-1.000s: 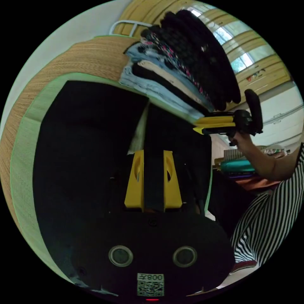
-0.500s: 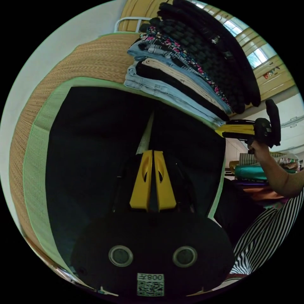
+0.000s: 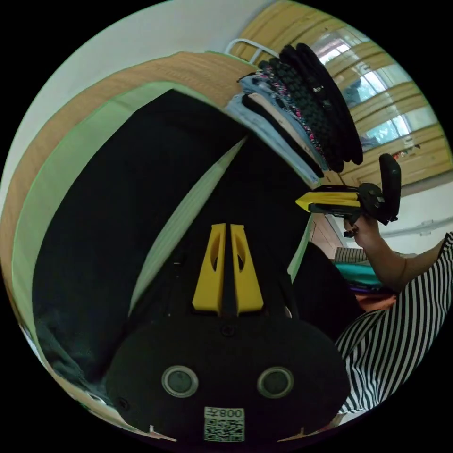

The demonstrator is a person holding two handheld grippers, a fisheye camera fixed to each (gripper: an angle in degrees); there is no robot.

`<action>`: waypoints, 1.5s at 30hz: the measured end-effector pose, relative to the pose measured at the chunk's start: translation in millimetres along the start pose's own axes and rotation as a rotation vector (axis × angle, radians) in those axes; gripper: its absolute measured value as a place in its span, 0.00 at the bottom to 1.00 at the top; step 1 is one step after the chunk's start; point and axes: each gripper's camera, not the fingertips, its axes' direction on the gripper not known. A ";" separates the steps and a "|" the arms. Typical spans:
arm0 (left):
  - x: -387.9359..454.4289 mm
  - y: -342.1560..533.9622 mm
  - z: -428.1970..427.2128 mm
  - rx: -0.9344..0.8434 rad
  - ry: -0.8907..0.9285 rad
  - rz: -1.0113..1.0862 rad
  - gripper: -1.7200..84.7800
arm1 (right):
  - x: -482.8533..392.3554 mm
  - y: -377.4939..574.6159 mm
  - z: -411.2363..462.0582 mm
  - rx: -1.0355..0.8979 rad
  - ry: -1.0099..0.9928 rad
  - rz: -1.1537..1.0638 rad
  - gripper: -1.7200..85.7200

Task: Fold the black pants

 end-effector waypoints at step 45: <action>-165.4 508.6 -463.0 0.356 -0.130 -0.907 0.03 | -295.9 -230.5 496.0 -0.090 -0.016 -0.506 0.03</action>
